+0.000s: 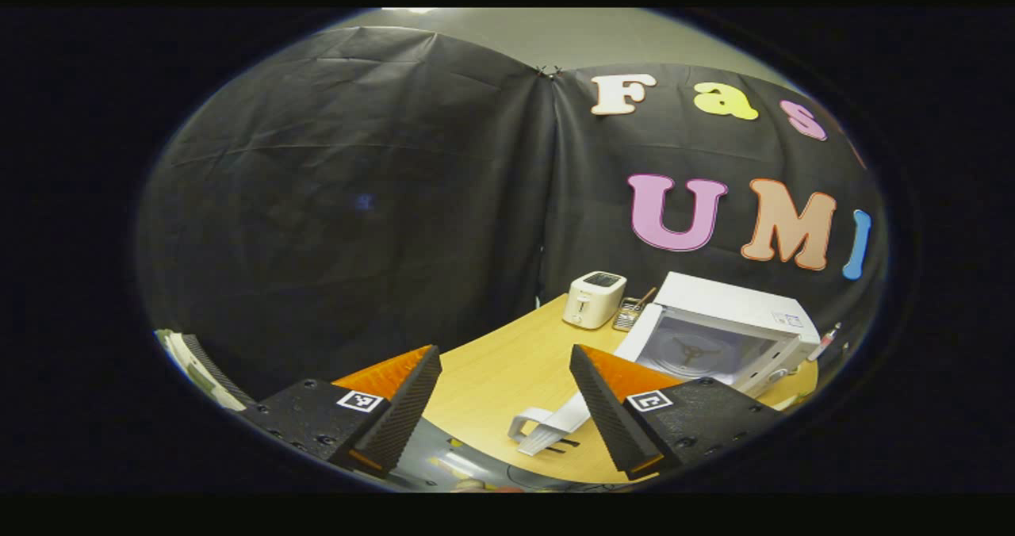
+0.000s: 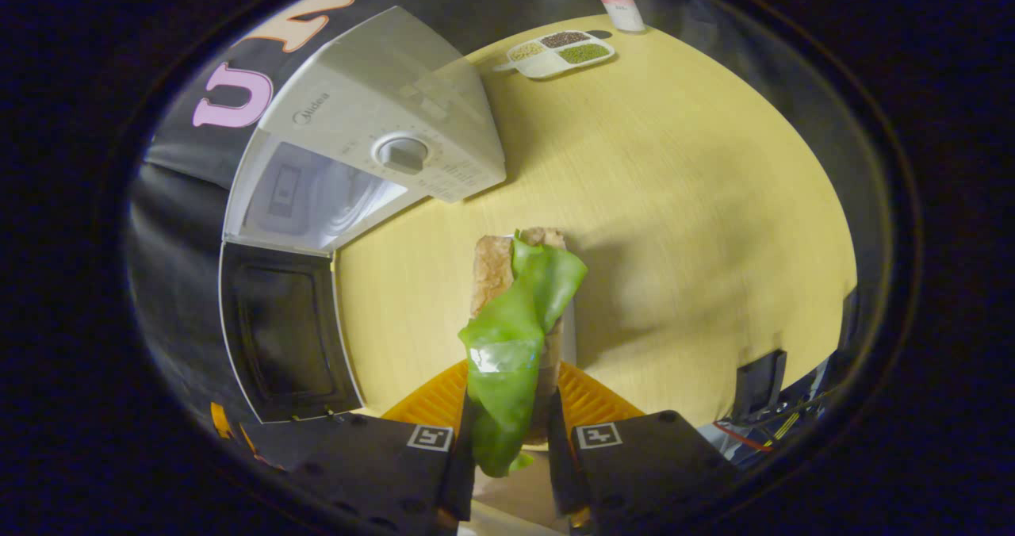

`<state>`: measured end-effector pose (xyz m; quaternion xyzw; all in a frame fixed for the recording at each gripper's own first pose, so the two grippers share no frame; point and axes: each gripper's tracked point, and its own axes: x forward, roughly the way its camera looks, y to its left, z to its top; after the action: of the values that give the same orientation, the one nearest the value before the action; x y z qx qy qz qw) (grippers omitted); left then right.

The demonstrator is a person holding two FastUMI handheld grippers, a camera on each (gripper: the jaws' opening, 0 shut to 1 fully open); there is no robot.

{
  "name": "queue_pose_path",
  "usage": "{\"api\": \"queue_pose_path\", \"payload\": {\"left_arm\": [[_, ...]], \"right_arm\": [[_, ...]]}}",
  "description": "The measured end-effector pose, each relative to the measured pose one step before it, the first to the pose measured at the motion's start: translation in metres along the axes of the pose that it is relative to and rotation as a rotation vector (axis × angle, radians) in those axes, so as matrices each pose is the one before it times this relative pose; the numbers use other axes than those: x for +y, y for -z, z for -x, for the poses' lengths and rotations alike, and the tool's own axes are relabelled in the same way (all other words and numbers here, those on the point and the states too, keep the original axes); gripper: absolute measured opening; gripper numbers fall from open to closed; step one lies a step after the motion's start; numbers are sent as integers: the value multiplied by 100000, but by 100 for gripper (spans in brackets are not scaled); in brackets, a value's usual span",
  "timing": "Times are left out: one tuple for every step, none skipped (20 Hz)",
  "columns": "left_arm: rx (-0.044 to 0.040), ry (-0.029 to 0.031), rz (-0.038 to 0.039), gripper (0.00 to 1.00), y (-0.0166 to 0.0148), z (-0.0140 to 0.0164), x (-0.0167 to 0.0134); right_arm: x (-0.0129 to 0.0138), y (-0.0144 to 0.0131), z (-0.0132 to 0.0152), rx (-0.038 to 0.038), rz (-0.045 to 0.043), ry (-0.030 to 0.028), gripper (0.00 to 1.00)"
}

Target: Open the microwave oven with the left hand, put the food in, and close the microwave oven.

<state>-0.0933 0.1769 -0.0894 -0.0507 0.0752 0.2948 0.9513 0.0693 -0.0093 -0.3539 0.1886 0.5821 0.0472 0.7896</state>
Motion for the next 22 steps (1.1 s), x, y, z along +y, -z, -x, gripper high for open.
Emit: {"api": "queue_pose_path", "payload": {"left_arm": [[387,897,255,93,70,-515,-25],[502,1397,298,96,64,-533,3],[733,1458,-58,96,150,-667,78],[982,1594,-567,95,122,-744,120],[908,1694,-907,94,171,-753,211],[654,2139,-896,93,-66,-901,136],[1036,2755,-620,93,-76,-788,28],[1061,2974,-712,94,-80,-823,-44],[976,2406,-684,96,-13,-928,104],[657,2276,-356,96,-128,-889,9],[-420,2556,30,94,-209,-754,-87],[-22,2425,327,96,-161,-759,-152],[495,2398,290,95,181,-521,-181],[926,1611,146,95,100,-457,-36],[666,1130,-115,95,300,-412,146],[495,918,-309,95,136,-385,93],[593,796,-514,93,118,-287,156],[511,1071,-665,96,128,-153,84],[-117,1229,-714,95,12,-79,114],[158,568,-479,96,-65,-150,281],[103,366,-290,95,52,-168,351],[409,230,402,96,124,-75,462]], "right_arm": [[412,99,423,-1063,568,368,42],[384,109,435,-1403,321,724,42],[541,16,427,-1686,1,579,42],[567,-36,303,-2169,-658,173,42],[729,-150,409,-2249,-1303,64,42],[788,-108,403,-2492,-1347,-39,42],[734,15,321,-2134,-1796,376,41],[852,198,469,-1968,-2068,-54,41],[1059,132,360,-1770,-1830,-861,42],[1318,231,151,-1339,-1577,-1113,42],[1499,196,123,-1304,-1015,-1737,42],[1552,211,-136,-1253,86,-2229,42],[1691,232,-482,-1255,206,-2730,41],[1757,609,-533,-595,-351,-2816,41],[1770,524,-675,-170,-387,-3391,42],[1688,493,-714,-297,-887,-3234,42],[1597,512,-860,-714,-854,-3208,42],[1381,469,-926,-1064,-785,-2651,42],[1211,411,-1076,-1328,332,-2352,42],[1017,532,-899,-490,2072,-2157,41],[737,509,-1010,-747,2075,-1254,41],[566,444,-817,-905,1503,-864,41]]}}
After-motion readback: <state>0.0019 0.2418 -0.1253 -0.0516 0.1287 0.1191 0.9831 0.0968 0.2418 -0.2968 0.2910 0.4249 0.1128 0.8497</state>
